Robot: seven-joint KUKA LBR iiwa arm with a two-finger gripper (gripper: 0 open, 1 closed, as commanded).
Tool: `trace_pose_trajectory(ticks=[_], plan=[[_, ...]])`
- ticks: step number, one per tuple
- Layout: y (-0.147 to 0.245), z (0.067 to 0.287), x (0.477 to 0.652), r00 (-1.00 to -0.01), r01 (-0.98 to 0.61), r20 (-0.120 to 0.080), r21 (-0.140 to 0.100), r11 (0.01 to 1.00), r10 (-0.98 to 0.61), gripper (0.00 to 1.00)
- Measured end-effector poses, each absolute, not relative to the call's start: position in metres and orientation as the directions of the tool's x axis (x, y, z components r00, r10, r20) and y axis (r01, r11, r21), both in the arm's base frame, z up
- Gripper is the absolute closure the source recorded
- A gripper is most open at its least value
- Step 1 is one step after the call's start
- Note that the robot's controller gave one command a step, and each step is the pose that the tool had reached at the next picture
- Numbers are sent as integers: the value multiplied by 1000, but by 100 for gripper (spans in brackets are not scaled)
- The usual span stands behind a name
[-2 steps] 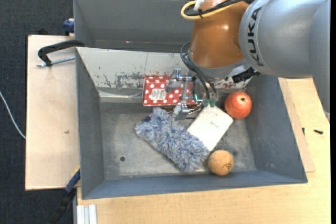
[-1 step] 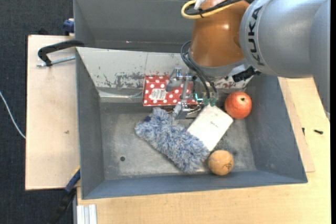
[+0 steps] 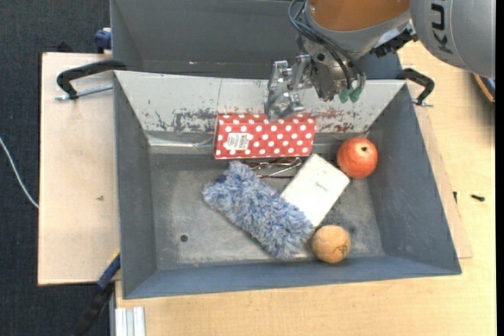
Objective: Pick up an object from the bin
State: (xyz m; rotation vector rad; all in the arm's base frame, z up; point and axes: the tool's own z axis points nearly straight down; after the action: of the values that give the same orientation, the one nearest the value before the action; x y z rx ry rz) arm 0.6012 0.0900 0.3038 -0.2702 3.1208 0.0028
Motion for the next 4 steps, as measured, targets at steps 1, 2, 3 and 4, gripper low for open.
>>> trace_pose_trajectory(ticks=[1,2,3,4], plan=[[90,303,601,-985,-171,-7,1,985,-171,100],[98,257,586,-978,-207,-9,0,978,-207,100],[99,227,564,-932,-362,3,2,932,-362,100],[130,222,586,-924,-383,-8,-1,924,-383,100]])
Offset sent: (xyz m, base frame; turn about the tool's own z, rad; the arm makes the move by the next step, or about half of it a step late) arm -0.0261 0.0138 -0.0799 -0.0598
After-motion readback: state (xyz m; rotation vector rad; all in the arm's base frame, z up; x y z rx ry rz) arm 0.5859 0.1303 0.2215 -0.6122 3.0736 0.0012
